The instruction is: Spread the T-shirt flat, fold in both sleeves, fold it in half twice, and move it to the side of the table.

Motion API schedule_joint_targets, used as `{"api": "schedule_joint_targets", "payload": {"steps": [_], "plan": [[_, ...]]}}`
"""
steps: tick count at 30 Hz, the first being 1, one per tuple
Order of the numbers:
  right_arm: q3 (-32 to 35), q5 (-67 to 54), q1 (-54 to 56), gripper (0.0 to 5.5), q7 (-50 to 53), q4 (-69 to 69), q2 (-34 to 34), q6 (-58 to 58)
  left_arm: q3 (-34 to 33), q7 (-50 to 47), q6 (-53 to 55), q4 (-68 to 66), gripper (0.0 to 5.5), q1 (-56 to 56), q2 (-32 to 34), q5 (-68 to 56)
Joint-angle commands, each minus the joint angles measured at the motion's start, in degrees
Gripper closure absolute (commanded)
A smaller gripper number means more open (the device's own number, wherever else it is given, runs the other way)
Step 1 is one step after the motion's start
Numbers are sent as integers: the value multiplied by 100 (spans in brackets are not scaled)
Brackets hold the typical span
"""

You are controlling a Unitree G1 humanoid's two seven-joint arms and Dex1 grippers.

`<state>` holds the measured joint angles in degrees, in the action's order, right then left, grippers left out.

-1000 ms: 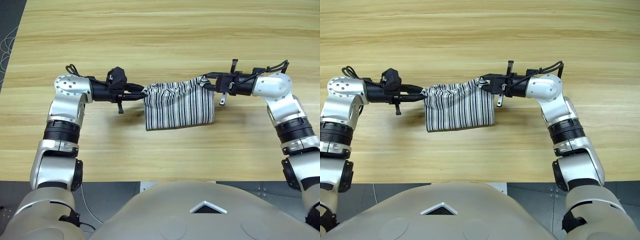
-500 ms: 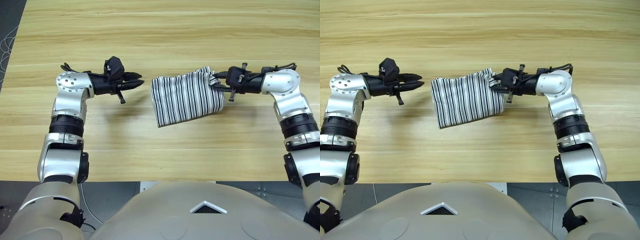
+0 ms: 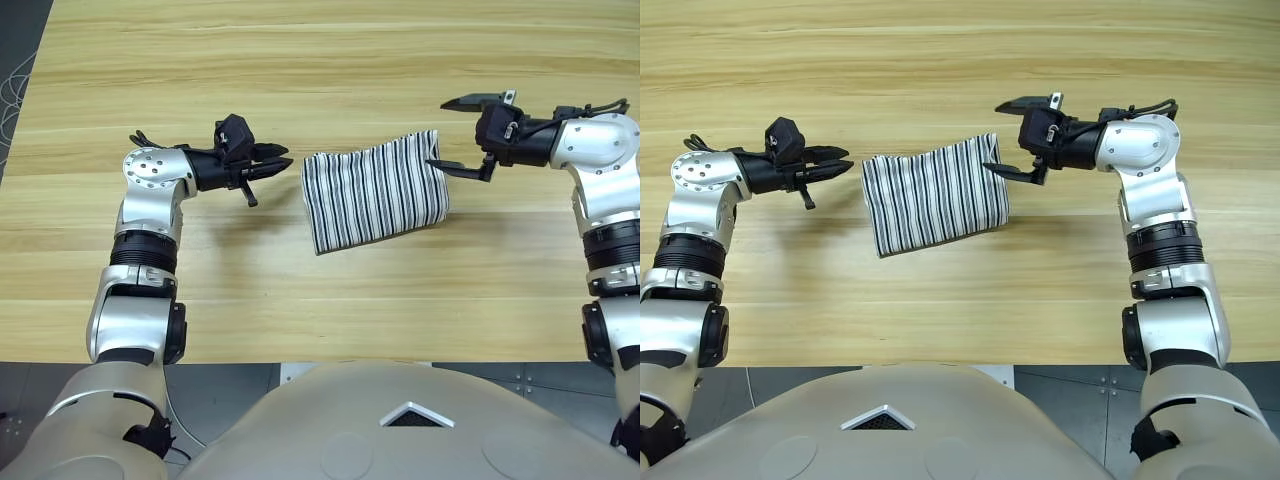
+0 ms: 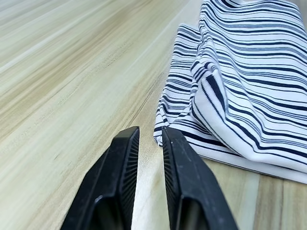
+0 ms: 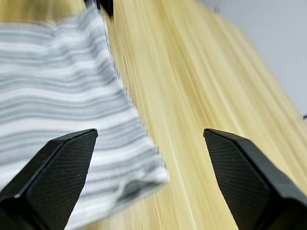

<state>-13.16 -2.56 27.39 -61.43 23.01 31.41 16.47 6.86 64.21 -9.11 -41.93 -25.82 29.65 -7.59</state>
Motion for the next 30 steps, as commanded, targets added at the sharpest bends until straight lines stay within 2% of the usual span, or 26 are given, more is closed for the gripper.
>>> {"api": "schedule_joint_targets", "payload": {"steps": [1,7,11,13,16,18,20,22,24,27,30], "plan": [[-394,131,-181,127,60,-20,-493,-65,-34,-68,-117,-65,460,-125,-43,98],[-1007,1086,337,127,978,2438,-1544,352,-247,-340,-246,537,460,164,-76,-78],[-1221,1634,799,127,2005,4059,-1795,30,-1017,-1561,-261,1424,460,610,-501,-541],[-1350,1903,890,127,2279,4398,-1386,25,-1278,-2025,-532,1603,460,910,-754,-656],[-968,1699,829,127,2314,4704,-310,-27,-1957,-3320,-309,817,460,432,-1310,-1042],[-491,1364,584,127,2470,4847,506,-37,-2422,-5255,-135,-520,460,-551,-1324,-897],[-73,1079,201,127,2598,4949,1135,-70,-2377,-7174,-459,-1544,460,-1210,-1070,-194],[28,1139,-94,127,3155,4969,1475,22,-2331,-8166,-866,-1927,460,-1420,-940,162],[221,1088,-171,127,3728,4791,1496,129,-2280,-8632,-1111,-2132,460,-1446,-903,348],[627,1112,70,127,5348,4064,1139,907,-2048,-9193,-1599,-2378,460,-1256,-858,795],[877,1796,26,127,7690,2981,758,2015,-1756,-9654,-2193,-2486,460,-1098,-841,1298]]}}
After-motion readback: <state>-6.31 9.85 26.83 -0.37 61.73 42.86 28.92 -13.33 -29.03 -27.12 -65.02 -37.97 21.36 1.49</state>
